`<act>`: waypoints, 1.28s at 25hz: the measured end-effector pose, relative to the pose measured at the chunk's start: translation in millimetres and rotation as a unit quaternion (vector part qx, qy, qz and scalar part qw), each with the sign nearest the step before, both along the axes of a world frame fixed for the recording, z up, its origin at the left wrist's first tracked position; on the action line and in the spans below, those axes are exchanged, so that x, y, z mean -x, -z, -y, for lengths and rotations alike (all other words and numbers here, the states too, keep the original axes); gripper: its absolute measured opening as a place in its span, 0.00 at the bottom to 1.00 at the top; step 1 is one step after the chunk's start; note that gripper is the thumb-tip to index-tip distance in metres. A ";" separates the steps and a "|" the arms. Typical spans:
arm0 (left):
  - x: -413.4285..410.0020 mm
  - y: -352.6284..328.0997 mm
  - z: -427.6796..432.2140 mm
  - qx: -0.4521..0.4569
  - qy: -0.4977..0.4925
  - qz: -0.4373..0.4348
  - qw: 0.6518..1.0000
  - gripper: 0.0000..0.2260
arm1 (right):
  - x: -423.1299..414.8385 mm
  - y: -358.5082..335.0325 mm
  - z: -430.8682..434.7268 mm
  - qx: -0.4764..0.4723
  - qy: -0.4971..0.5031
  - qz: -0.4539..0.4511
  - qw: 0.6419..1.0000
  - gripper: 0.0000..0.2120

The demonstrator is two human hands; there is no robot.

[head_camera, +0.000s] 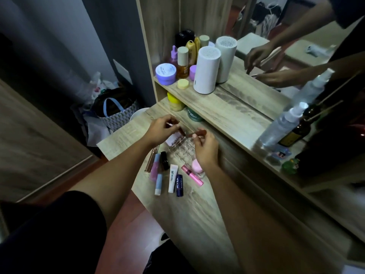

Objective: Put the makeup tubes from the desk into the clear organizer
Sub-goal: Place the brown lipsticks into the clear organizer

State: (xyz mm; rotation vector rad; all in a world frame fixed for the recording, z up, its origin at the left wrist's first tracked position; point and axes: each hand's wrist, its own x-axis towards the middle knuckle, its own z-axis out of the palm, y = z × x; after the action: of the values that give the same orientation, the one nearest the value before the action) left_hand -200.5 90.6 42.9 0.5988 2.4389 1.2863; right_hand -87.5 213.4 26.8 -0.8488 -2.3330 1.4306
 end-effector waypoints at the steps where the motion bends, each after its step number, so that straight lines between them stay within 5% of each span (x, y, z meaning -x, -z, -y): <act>1: 3.3 2.1 -1.0 0.003 0.011 -0.005 1.000 0.08 | 2.4 1.7 0.1 0.001 -0.002 -0.008 1.000 0.11; 10: 21.3 21.7 -11.9 0.058 0.067 0.000 0.996 0.12 | 20.4 16.7 3.8 -0.118 -0.011 0.070 0.990 0.09; 14: 22.4 24.7 -10.6 0.025 0.027 -0.011 0.999 0.08 | 25.8 15.7 3.6 -0.131 -0.006 0.073 0.989 0.09; 18: 24.6 30.9 3.4 -0.060 -0.073 0.087 0.992 0.07 | 19.8 22.3 2.7 -0.139 -0.019 0.088 0.986 0.08; 20: 23.8 36.3 10.2 -0.125 -0.124 0.175 0.969 0.11 | 18.7 26.1 3.8 -0.147 -0.027 0.112 0.982 0.08; 24: 19.8 41.6 13.3 -0.288 -0.188 0.356 0.869 0.07 | 22.2 27.3 4.1 -0.143 -0.023 0.126 0.981 0.10; 29: 20.7 33.6 3.9 -0.203 -0.091 0.308 0.925 0.15 | 26.1 30.3 3.8 -0.145 -0.031 0.141 0.979 0.09; 32: 17.6 28.9 -6.3 -0.114 -0.030 0.194 0.974 0.11 | 27.9 30.4 3.0 -0.143 -0.034 0.141 0.979 0.09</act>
State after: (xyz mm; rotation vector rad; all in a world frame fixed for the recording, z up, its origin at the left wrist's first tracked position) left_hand -218.0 96.9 13.9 0.2932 2.0204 1.5562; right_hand -115.4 210.4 -3.6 -0.9449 -2.7149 1.0149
